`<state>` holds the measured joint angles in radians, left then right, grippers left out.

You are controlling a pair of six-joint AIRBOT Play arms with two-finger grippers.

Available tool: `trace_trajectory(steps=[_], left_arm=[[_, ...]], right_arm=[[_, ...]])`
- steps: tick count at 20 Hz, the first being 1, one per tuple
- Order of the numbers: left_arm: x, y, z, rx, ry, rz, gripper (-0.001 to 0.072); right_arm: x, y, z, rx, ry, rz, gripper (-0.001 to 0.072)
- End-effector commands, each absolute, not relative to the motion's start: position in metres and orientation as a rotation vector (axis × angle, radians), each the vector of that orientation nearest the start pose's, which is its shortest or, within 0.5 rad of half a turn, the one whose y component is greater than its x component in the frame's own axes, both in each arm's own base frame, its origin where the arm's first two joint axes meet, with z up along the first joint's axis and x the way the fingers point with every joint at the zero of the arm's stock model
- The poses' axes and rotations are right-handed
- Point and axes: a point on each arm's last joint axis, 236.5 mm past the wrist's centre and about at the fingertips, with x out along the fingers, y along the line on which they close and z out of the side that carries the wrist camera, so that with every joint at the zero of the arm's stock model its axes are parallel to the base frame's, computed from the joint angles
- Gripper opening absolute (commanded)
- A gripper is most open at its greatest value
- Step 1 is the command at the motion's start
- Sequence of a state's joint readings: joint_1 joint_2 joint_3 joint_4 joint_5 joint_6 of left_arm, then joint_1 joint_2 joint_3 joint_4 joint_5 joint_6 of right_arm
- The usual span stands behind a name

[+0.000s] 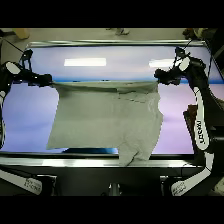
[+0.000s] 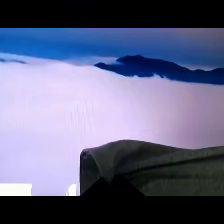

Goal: Fold the shirts.

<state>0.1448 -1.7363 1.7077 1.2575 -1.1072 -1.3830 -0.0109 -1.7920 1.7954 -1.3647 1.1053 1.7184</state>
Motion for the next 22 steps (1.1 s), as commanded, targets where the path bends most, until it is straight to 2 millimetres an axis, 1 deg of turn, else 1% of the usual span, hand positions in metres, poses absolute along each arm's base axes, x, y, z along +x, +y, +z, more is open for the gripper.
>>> trace_trajectory(steps=[1, 2, 3, 4, 5, 6, 7, 8, 9, 10, 11, 12, 13, 14, 15, 16, 18, 19, 20, 21, 22], left_arm=[[0.461, 0.031, -0.013, -0.125, 1.435, -0.107, 0.0026], [0.435, 0.03, -0.031, -0.14, 1.539, -0.096, 0.0026], [0.414, 0.025, -0.051, -0.167, 1.62, -0.1, 0.0026], [0.397, 0.018, -0.07, -0.193, 1.677, -0.116, 0.0026], [0.387, 0.013, -0.081, -0.215, 1.708, -0.125, 0.0026], [0.386, 0.01, -0.087, -0.231, 1.704, -0.127, 0.0027], [0.39, 0.007, -0.086, -0.247, 1.69, -0.135, 0.0085], [0.394, 0.006, -0.08, -0.259, 1.674, -0.141, 0.0302], [0.396, 0.009, -0.07, -0.256, 1.665, -0.14, 0.0486], [0.398, 0.015, -0.057, -0.257, 1.651, -0.14, 0.0493], [0.398, 0.022, -0.044, -0.266, 1.635, -0.129, 0.0493], [0.394, 0.031, -0.031, -0.284, 1.618, -0.109, 0.0492], [0.384, 0.038, -0.022, -0.302, 1.619, -0.094, 0.0492], [0.367, 0.043, -0.018, -0.318, 1.627, -0.084, 0.0492], [0.343, 0.045, -0.021, -0.329, 1.643, -0.084, 0.0492], [0.316, 0.046, -0.031, -0.35, 1.664, -0.076, 0.0492], [0.257, 0.041, -0.06, -0.426, 1.702, -0.028, 0.0491], [0.235, 0.037, -0.072, -0.453, 1.705, -0.015, 0.0485], [0.216, 0.031, -0.081, -0.459, 1.709, -0.028, 0.0478], [0.201, 0.027, -0.088, -0.453, 1.717, -0.042, 0.0479], [0.19, 0.022, -0.095, -0.46, 1.731, -0.04, 0.0479]], right_arm=[[0.457, 0.036, -0.007, 0.232, 1.502, 0.037, 0.0022], [0.427, 0.043, -0.024, 0.24, 1.628, 0.05, 0.0022], [0.404, 0.048, -0.043, 0.246, 1.717, 0.052, 0.0022], [0.393, 0.054, -0.059, 0.26, 1.753, 0.054, 0.0021], [0.387, 0.06, -0.072, 0.269, 1.767, 0.061, 0.0022], [0.388, 0.065, -0.079, 0.303, 1.757, 0.04, 0.0022], [0.392, 0.068, -0.08, 0.345, 1.739, 0.013, 0.0034], [0.398, 0.073, -0.076, 0.381, 1.717, 0.019, 0.0207], [0.401, 0.075, -0.068, 0.381, 1.699, 0.033, 0.0394], [0.396, 0.073, -0.055, 0.337, 1.701, 0.068, 0.0424], [0.384, 0.062, -0.041, 0.284, 1.724, 0.074, 0.0444], [0.372, 0.049, -0.03, 0.256, 1.755, 0.059, 0.0483], [0.358, 0.036, -0.02, 0.268, 1.787, 0.038, 0.049], [0.345, 0.026, -0.016, 0.298, 1.803, 0.023, 0.049], [0.33, 0.018, -0.016, 0.328, 1.801, -0.001, 0.0488], [0.316, 0.013, -0.02, 0.349, 1.789, -0.019, 0.0487], [0.289, 0.014, -0.032, 0.337, 1.752, -0.005, 0.0484], [0.278, 0.016, -0.037, 0.334, 1.735, -0.001, 0.0483], [0.27, 0.017, -0.04, 0.337, 1.725, -0.001, 0.0483], [0.265, 0.018, -0.041, 0.337, 1.72, -0.002, 0.0483], [0.264, 0.018, -0.04, 0.336, 1.711, -0.002, 0.0481]])
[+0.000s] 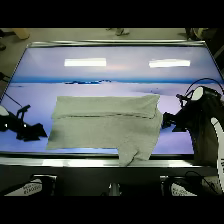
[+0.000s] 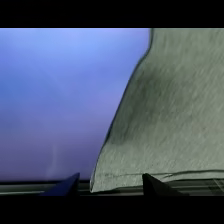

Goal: Fold the shirts.

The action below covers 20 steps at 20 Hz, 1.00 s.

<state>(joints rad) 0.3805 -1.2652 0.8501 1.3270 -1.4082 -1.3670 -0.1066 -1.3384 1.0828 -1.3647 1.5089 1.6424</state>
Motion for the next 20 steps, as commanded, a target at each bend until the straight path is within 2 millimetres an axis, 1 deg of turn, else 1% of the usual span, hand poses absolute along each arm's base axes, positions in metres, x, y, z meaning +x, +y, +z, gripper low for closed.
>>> trace_trajectory(steps=[1, 2, 4, 6, 8, 9, 10, 11, 12, 13, 14, 15, 16, 18, 20], left_arm=[[0.182, 0.018, -0.103, -0.469, 1.748, -0.04, 0.048], [0.181, 0.014, -0.108, -0.489, 1.747, -0.041, 0.048], [0.19, 0.005, -0.112, -0.545, 1.703, -0.046, 0.048], [0.203, 0.003, -0.113, -0.558, 1.651, -0.04, 0.0479], [0.21, 0.004, -0.116, -0.539, 1.622, -0.032, 0.0468], [0.214, 0.005, -0.116, -0.533, 1.609, -0.026, 0.0428], [0.217, 0.007, -0.117, -0.536, 1.597, -0.013, 0.0372], [0.219, 0.008, -0.118, -0.539, 1.584, 0.001, 0.0355], [0.221, 0.009, -0.118, -0.54, 1.579, 0.006, 0.0182], [0.221, 0.009, -0.118, -0.54, 1.579, 0.005, 0.0091], [0.22, 0.009, -0.118, -0.534, 1.58, -0.003, 0.0029], [0.22, 0.008, -0.117, -0.532, 1.582, -0.007, 0.0028], [0.22, 0.008, -0.117, -0.531, 1.582, -0.008, 0.0028], [0.22, 0.008, -0.117, -0.532, 1.581, -0.008, 0.0027], [0.221, 0.006, -0.116, -0.537, 1.575, -0.016, 0.0028]], right_arm=[[0.266, 0.018, -0.039, 0.334, 1.698, 0.004, 0.0474], [0.268, 0.019, -0.039, 0.337, 1.688, 0.007, 0.0462], [0.271, 0.018, -0.039, 0.337, 1.677, 0.005, 0.0461], [0.271, 0.019, -0.039, 0.338, 1.674, 0.007, 0.046], [0.27, 0.019, -0.039, 0.333, 1.678, 0.013, 0.0438], [0.27, 0.019, -0.039, 0.333, 1.681, 0.014, 0.0433], [0.27, 0.019, -0.039, 0.333, 1.682, 0.014, 0.0432], [0.269, 0.019, -0.039, 0.333, 1.684, 0.014, 0.0431], [0.268, 0.02, -0.039, 0.334, 1.687, 0.015, 0.0431], [0.266, 0.021, -0.039, 0.336, 1.695, 0.018, 0.0431], [0.261, 0.025, -0.041, 0.352, 1.705, 0.027, 0.0432], [0.252, 0.033, -0.044, 0.381, 1.722, 0.048, 0.0433], [0.24, 0.045, -0.047, 0.416, 1.74, 0.095, 0.0438], [0.213, 0.067, -0.057, 0.494, 1.763, 0.154, 0.0474], [0.198, 0.082, -0.071, 0.567, 1.744, 0.175, 0.0474]])
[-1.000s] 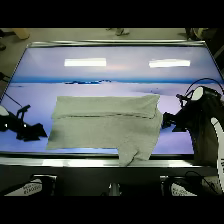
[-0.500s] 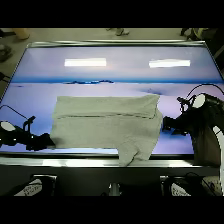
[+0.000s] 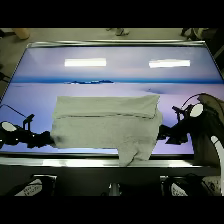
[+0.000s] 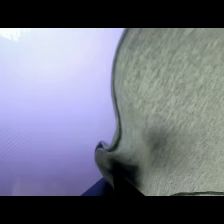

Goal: Fold the shirts.

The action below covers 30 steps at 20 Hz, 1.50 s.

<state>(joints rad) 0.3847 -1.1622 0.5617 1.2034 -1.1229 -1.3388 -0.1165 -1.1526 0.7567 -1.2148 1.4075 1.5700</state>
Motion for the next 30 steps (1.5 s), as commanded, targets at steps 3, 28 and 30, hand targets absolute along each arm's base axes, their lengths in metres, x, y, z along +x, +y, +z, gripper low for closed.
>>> trace_trajectory(steps=[3, 28, 30], left_arm=[[0.222, 0.006, -0.114, -0.536, 1.568, -0.017, 0.0027], [0.444, 0.03, -0.007, -0.511, 1.178, -0.07, 0.0025], [0.462, 0.025, -0.027, -0.537, 1.206, -0.089, 0.0026]], right_arm=[[0.182, 0.099, -0.096, 0.61, 1.748, 0.173, 0.0473], [0.499, 0.077, 0.005, 0.374, 1.117, 0.06, 0.002], [0.508, 0.076, -0.017, 0.398, 1.133, 0.034, 0.0021]])
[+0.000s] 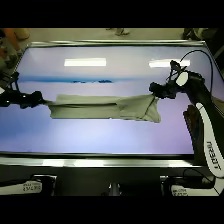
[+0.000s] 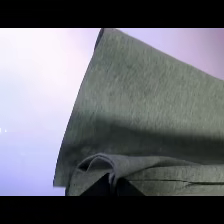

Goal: Fold the shirts.

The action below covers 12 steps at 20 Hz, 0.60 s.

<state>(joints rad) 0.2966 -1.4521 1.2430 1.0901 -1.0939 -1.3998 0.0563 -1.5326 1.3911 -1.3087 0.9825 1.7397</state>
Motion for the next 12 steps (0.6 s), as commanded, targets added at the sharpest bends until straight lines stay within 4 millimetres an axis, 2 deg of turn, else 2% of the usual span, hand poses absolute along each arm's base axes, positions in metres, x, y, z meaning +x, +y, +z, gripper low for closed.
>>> trace_trajectory(steps=[1, 3, 4, 5, 6, 7, 8, 10, 12], left_arm=[[0.469, 0.021, -0.037, -0.542, 1.222, -0.099, 0.0027], [0.478, 0.008, -0.057, -0.55, 1.257, -0.123, 0.003], [0.48, 0.001, -0.066, -0.549, 1.27, -0.133, 0.0077], [0.482, -0.005, -0.072, -0.543, 1.282, -0.141, 0.0257], [0.483, -0.007, -0.073, -0.538, 1.284, -0.145, 0.0557], [0.485, -0.005, -0.069, -0.527, 1.276, -0.143, 0.0714], [0.486, 0.003, -0.061, -0.507, 1.266, -0.135, 0.072], [0.488, 0.017, -0.041, -0.502, 1.246, -0.13, 0.072], [0.487, 0.023, -0.02, -0.497, 1.225, -0.135, 0.072]], right_arm=[[0.506, 0.076, -0.03, 0.409, 1.165, 0.02, 0.0022], [0.491, 0.078, -0.06, 0.45, 1.274, -0.022, 0.0023], [0.485, 0.08, -0.072, 0.461, 1.32, -0.028, 0.0028], [0.484, 0.083, -0.077, 0.473, 1.332, -0.025, 0.012], [0.481, 0.083, -0.077, 0.468, 1.344, -0.012, 0.0421], [0.477, 0.078, -0.071, 0.442, 1.363, 0.017, 0.0676], [0.47, 0.068, -0.067, 0.422, 1.397, 0.031, 0.0706], [0.449, 0.036, -0.067, 0.44, 1.482, 0.025, 0.0716], [0.431, 0.026, -0.072, 0.517, 1.549, 0.047, 0.072]])
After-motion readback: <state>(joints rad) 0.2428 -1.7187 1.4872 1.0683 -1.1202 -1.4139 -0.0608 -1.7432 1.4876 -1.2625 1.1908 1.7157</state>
